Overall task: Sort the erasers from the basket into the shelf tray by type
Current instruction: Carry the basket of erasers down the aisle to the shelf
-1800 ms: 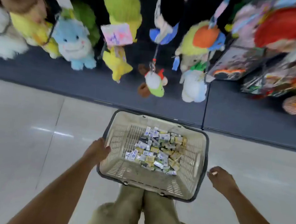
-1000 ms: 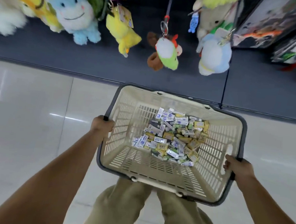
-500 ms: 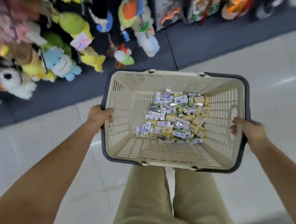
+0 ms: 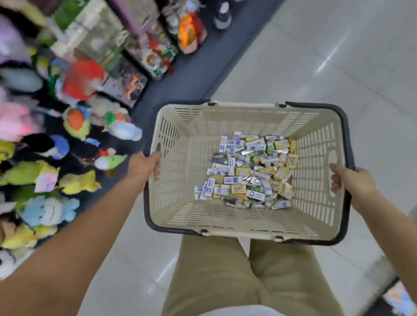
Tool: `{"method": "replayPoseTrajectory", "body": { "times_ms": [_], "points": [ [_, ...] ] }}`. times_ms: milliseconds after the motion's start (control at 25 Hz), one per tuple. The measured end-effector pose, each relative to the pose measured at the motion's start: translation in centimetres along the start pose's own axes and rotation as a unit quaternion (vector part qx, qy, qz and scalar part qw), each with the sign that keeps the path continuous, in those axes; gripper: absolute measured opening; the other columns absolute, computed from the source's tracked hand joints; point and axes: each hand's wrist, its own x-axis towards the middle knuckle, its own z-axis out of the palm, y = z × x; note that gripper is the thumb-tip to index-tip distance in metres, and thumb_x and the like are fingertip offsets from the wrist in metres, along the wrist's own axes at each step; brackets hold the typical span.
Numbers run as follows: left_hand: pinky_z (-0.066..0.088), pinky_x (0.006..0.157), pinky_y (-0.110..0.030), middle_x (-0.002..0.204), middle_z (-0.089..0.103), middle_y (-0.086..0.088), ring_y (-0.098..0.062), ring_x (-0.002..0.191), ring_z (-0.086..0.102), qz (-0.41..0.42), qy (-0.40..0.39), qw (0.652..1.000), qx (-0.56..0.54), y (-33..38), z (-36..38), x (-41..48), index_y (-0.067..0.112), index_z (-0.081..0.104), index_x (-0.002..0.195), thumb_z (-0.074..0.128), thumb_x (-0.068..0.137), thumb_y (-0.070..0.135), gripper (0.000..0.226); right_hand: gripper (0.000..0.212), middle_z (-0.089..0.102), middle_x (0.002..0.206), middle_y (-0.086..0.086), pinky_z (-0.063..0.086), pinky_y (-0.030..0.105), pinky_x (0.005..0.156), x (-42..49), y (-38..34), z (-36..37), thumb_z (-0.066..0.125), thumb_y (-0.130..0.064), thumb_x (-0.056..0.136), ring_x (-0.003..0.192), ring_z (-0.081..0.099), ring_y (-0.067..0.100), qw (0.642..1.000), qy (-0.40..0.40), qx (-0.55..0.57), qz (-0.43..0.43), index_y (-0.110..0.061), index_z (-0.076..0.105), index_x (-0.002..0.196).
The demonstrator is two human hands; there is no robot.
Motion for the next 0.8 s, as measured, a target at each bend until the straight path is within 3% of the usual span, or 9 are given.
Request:
{"method": "replayPoseTrajectory", "body": {
  "times_ms": [200, 320, 640, 800],
  "points": [
    [0.04, 0.037, -0.026, 0.058, 0.05, -0.01, -0.019, 0.035, 0.044, 0.055, -0.023, 0.996, 0.072, 15.2, 9.2, 1.9, 0.021, 0.033, 0.07, 0.058, 0.088, 0.017, 0.031, 0.014, 0.046, 0.058, 0.009, 0.036, 0.032, 0.048, 5.4, -5.0, -7.4, 0.061, -0.014, 0.083, 0.045, 0.039, 0.02, 0.995, 0.037, 0.08, 0.045, -0.007, 0.053, 0.074],
    [0.04, 0.035, -0.024, 0.055, 0.051, -0.009, -0.019, 0.035, 0.044, 0.086, -0.051, 0.986, 0.133, 24.2, 15.5, 1.9, 0.005, 0.048, 0.084, 0.058, 0.085, 0.021, 0.018, 0.011, 0.046, 0.059, 0.008, 0.034, 0.029, 0.047, 8.8, -8.7, -12.6, 0.06, -0.014, 0.079, 0.045, 0.036, 0.018, 0.984, 0.063, 0.142, 0.087, -0.005, 0.056, 0.076],
    [0.047, 0.052, -0.034, 0.056, 0.051, -0.012, -0.023, 0.041, 0.045, 0.196, -0.126, 0.951, 0.204, 46.6, 32.8, 4.5, 0.0, 0.048, 0.092, 0.055, 0.084, 0.023, 0.025, 0.024, 0.041, 0.057, 0.004, 0.036, 0.027, 0.048, 20.5, -20.5, -23.5, 0.055, -0.022, 0.087, 0.041, 0.036, 0.015, 0.964, 0.095, 0.227, 0.096, -0.009, 0.054, 0.067],
    [0.044, 0.053, -0.033, 0.054, 0.05, -0.012, -0.022, 0.039, 0.046, 0.249, -0.167, 0.923, 0.24, 59.2, 42.5, 7.0, 0.01, 0.043, 0.073, 0.055, 0.084, 0.021, 0.02, 0.024, 0.044, 0.058, 0.005, 0.037, 0.028, 0.048, 26.4, -27.6, -28.7, 0.054, -0.022, 0.089, 0.045, 0.037, 0.017, 0.953, 0.129, 0.253, 0.104, -0.008, 0.054, 0.069]
  ]
}}
